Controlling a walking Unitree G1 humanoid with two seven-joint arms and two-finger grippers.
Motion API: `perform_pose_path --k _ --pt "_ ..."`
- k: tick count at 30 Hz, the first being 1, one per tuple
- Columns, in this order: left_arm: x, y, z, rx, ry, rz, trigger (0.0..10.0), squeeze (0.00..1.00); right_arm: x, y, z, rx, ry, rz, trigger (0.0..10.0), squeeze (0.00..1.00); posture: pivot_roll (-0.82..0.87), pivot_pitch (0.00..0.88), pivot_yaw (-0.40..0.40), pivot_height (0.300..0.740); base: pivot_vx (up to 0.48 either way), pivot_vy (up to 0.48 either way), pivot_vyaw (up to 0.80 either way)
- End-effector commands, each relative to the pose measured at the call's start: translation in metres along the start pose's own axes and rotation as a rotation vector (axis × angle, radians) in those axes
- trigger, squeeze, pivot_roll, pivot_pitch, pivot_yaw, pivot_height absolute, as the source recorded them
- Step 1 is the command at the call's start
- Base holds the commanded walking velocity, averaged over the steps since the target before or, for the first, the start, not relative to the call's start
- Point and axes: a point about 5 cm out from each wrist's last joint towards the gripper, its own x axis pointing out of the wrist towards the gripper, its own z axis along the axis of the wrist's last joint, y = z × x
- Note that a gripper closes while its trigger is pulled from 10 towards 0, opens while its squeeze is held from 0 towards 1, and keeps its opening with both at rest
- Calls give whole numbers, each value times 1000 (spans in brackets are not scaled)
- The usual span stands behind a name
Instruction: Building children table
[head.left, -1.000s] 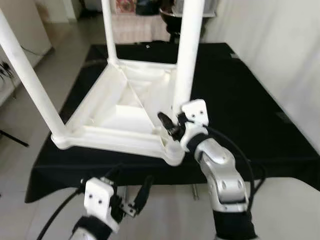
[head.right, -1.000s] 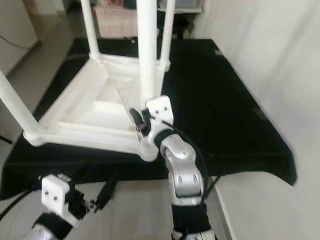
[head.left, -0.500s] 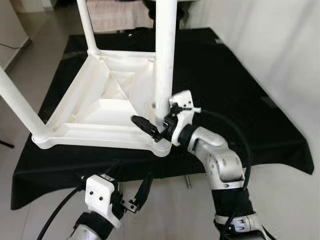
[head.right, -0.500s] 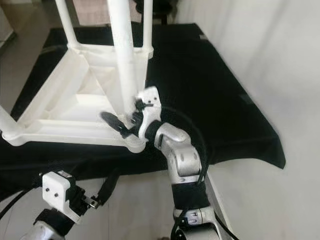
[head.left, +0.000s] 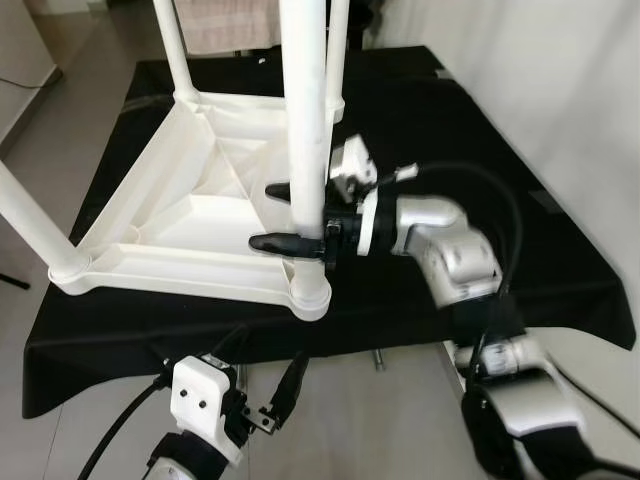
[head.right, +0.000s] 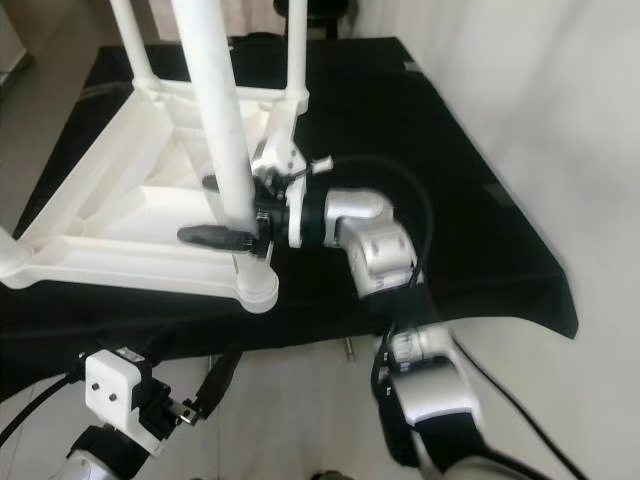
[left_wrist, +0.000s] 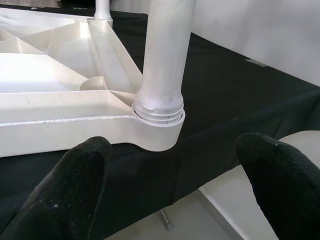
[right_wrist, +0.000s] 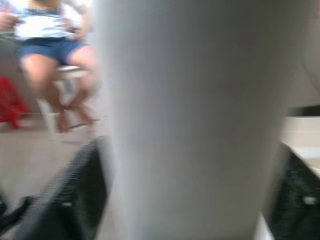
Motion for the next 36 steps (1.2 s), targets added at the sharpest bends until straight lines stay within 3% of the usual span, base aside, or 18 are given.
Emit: perform_pose_path --k 1,2,3,10,17,19,20,21,22,23,25,26,27,28,30,35,36 --pt "-1 -2 0 -1 11 -2 10000 0 5 3 -2 7 -9 44 4118 0 86 174 -51 740 0 0 0" --pt "-2 -3 0 -1 11 -2 10000 0 3 3 -1 9 -7 67 3216 0 86 175 -51 740 0 0 0" --pt "-2 -3 0 -3 12 -2 10000 0 0 2 -3 12 8 91 0 0 84 176 -50 740 0 0 0" --pt "-2 -5 -1 -9 14 -5 10000 0 -10 -2 -11 13 52 100 0 0 73 168 -47 740 0 0 0" --pt "-1 -5 -2 -12 14 -6 10000 0 -23 -9 -20 -12 92 -23 0 0 60 160 -50 740 0 0 0" --pt "-1 -4 -2 -13 12 -4 10000 0 -31 -10 -31 36 114 -262 0 0 48 158 -54 740 0 0 0" --pt "-1 -4 -2 -13 12 -4 10000 0 -31 -10 -31 36 114 -262 0 0 48 158 -54 740 0 0 0" --pt "-1 -3 -2 -13 12 -4 10000 0 -32 -7 -41 55 155 -434 0 0 46 156 -54 740 0 0 0" --pt "-1 -3 -2 -13 12 -4 10000 0 -32 -7 -41 55 155 -434 0 0 46 156 -54 740 0 0 0" --pt "-1 -2 -2 -12 12 -4 10000 0 -41 -7 -59 81 252 -871 0 0 32 157 -51 740 0 0 0" --pt "-1 -2 -2 -12 12 -4 10000 0 -41 -7 -59 81 252 -871 0 0 32 157 -51 740 0 0 0" --pt "0 0 -2 -10 11 -4 10000 0 -45 13 -76 143 304 -1049 0 0 33 152 -44 740 0 0 0" --pt "1 2 -3 -9 12 -6 10000 0 -43 31 -90 202 333 -1140 0 0 12 138 -29 740 0 0 0" --pt "1 2 -3 -9 12 -6 10000 0 -43 31 -90 202 333 -1140 0 0 12 138 -29 740 0 0 0" --pt "4 4 -4 -8 11 -9 10000 0 -32 47 -99 251 319 -1116 0 0 16 131 -33 740 0 0 0" --pt "7 4 -5 -10 6 -13 10000 0 -25 40 -97 234 302 -1102 0 0 20 122 -46 740 0 0 0" --pt "10 3 -5 -7 -4 -5 10000 0 -19 34 -91 230 293 -1091 10000 0 18 118 -51 740 0 0 0"
